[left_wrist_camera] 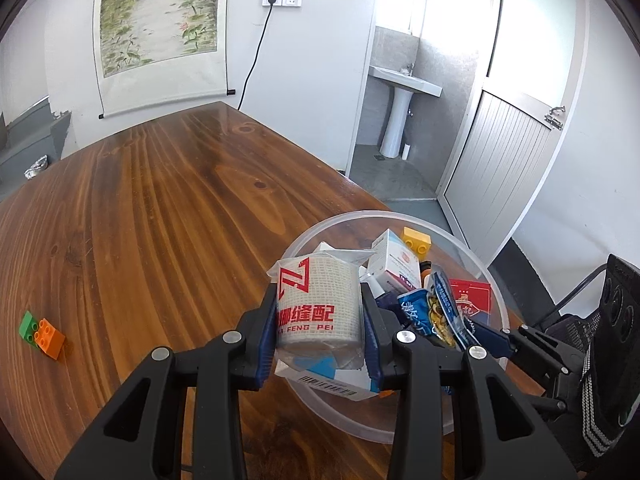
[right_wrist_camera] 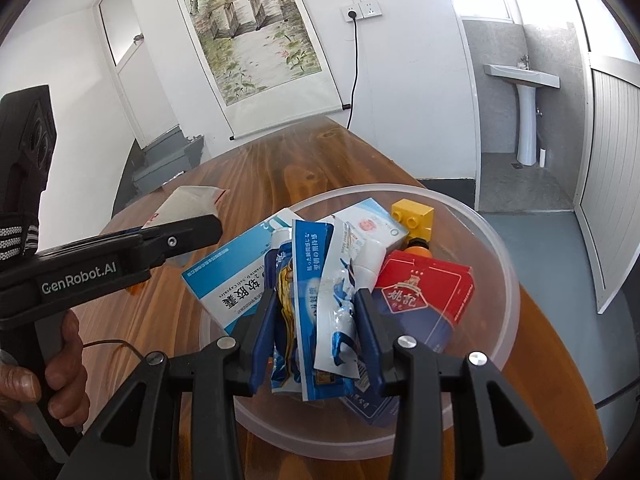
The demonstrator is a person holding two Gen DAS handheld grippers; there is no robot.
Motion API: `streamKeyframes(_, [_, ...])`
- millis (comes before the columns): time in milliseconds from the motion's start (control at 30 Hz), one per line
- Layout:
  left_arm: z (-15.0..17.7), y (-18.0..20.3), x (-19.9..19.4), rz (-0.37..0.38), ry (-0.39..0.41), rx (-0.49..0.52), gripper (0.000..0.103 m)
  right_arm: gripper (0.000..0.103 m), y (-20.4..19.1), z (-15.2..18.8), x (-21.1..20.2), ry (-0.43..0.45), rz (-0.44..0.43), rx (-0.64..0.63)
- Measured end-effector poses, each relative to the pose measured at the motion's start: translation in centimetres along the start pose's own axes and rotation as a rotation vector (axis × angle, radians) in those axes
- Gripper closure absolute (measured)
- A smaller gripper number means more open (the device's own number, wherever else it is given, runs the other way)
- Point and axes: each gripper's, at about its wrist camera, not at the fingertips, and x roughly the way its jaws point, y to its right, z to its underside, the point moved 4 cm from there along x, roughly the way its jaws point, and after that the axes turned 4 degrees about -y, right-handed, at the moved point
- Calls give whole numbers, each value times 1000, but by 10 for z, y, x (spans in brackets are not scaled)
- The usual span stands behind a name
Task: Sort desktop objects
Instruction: 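Open left gripper to drop roll in bowl while right gripper releases packet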
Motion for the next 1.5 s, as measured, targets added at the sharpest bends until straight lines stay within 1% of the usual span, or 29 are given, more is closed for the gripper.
streamKeyframes(133, [-4, 8, 7, 24, -7, 9, 63, 59, 4, 1, -1, -5, -24, 16])
streamKeyframes(233, [-6, 13, 13, 37, -16, 17, 63, 59, 5, 0, -3, -2, -21, 10])
streamKeyframes(267, [-7, 15, 14, 45, -24, 17, 59, 59, 5, 1, -4, -1, -20, 11])
streamKeyframes(300, [-7, 15, 16, 54, -29, 13, 50, 59, 4, 0, -5, 7, -14, 13])
streamKeyframes(333, [-8, 16, 16, 62, -28, 10, 45, 58, 5, 0, -7, 19, -7, 15])
streamKeyframes(367, [-8, 16, 15, 68, -19, 7, 37, 58, 6, -2, -9, 31, 1, 14])
streamKeyframes(400, [-8, 15, 12, 70, -6, 5, 34, 58, 6, -3, -11, 44, 7, 13])
streamKeyframes(467, [-7, 13, 9, 67, 5, 0, 33, 57, 5, -6, -15, 61, 14, 12])
streamKeyframes(600, [-5, 3, 2, 70, 13, -29, 33, 57, 5, -9, -15, 68, 17, 20])
streamKeyframes(833, [-1, -19, -13, 50, 39, -82, 33, 57, -3, -12, -18, 80, 26, 18])
streamKeyframes(967, [3, -30, -18, -5, 55, -86, 33, 57, -4, -13, -19, 85, 27, 38])
streamKeyframes(1100, [7, -44, -20, -54, 53, -101, 33, 57, -11, -14, -22, 99, 29, 35])
streamKeyframes(1233, [12, -62, -22, -78, 48, -134, 33, 51, -18, -17, -25, 116, 18, 48])
streamKeyframes(1367, [18, -83, -29, -110, 55, -169, 33, 50, -33, -22, -25, 124, -1, 27])
streamKeyframes(1500, [23, -107, -39, -163, 67, -198, 33, 50, -56, -23, -17, 109, -36, -21])
